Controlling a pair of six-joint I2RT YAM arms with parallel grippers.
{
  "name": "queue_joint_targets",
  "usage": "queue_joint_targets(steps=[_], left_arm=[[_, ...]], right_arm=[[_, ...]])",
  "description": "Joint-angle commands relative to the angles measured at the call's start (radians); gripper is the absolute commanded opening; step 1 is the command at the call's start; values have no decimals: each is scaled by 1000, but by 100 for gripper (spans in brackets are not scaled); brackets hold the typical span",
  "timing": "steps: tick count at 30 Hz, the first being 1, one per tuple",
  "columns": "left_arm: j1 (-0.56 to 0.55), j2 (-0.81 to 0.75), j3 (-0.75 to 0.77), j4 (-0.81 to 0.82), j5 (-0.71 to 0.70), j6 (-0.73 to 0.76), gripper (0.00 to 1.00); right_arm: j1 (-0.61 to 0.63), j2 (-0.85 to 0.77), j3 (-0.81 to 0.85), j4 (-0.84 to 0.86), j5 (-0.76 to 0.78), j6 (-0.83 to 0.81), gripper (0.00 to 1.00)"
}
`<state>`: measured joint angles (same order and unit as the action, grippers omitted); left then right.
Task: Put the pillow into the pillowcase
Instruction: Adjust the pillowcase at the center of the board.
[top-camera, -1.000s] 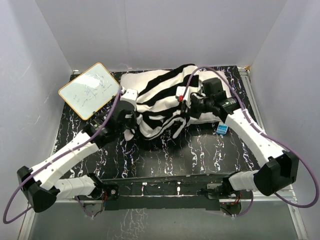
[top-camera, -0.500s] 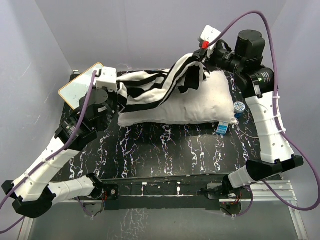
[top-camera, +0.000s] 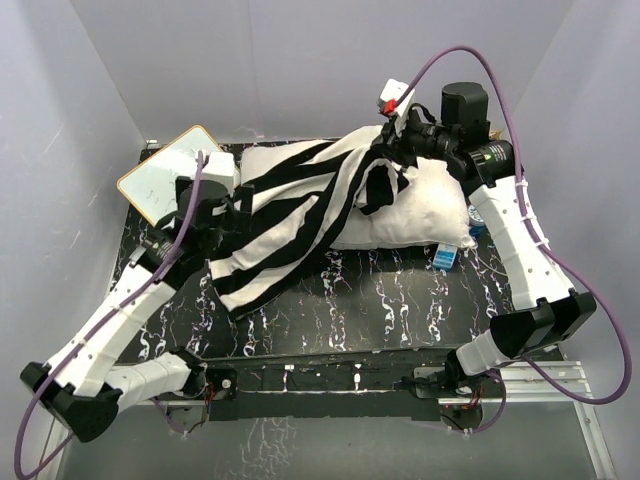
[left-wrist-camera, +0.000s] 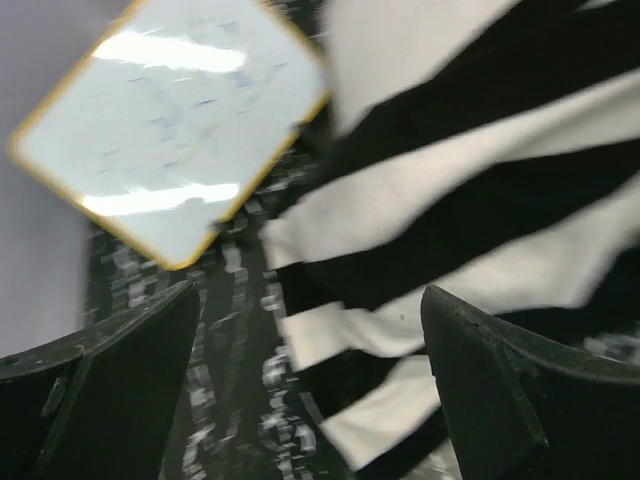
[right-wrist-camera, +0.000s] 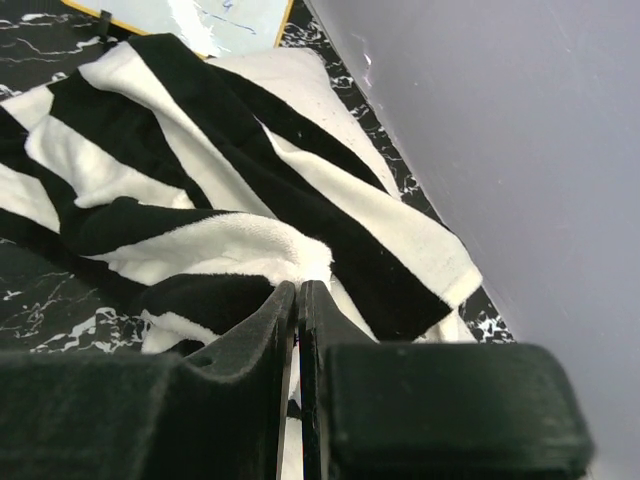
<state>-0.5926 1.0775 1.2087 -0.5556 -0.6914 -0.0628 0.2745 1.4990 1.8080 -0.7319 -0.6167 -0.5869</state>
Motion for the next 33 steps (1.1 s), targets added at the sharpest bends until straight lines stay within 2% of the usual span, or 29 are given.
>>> queue_joint_targets(steps=[1,3,5,6,9,11,15,19,20,21,25,26,29,31,33], left_arm=[[-1,-147,-79,183,580,-91,90],[-1,-180,-172,373,831,-164,86],[-14,-163,-231,523,947,-232,85],[-41,-138,-234,550,940,-231,85],[-192,-39,-199,558,717,-87,89],[-249,7,-199,637,669,-10,91],[-267,117,-205,839,644,127,97],[-268,276,-77,817,605,218,97],[-268,310,-43,797,582,228,93],[-267,335,-15,775,558,237,80],[-263,352,26,748,477,237,9],[-256,340,24,745,483,234,0],[-196,297,48,660,552,158,0],[-101,232,72,580,685,45,0],[3,153,58,546,790,-42,0]], right_arm=[[-1,-14,15,69,-97,41,8],[-2,0,18,71,-163,61,8],[-2,13,23,78,-237,92,8],[-2,17,21,83,-278,103,8],[-2,17,1,105,-375,141,8],[-2,11,-15,122,-415,161,8],[-2,8,-48,152,-488,197,8],[-1,8,-68,198,-585,253,8],[-1,9,-65,203,-598,261,8],[-2,7,-62,205,-602,266,8],[-2,-3,-69,216,-588,282,10],[-1,-6,-75,219,-579,284,15],[-9,-24,-86,196,-506,255,44],[-43,-45,-97,175,-464,226,65],[-83,-67,-139,179,-440,210,80]])
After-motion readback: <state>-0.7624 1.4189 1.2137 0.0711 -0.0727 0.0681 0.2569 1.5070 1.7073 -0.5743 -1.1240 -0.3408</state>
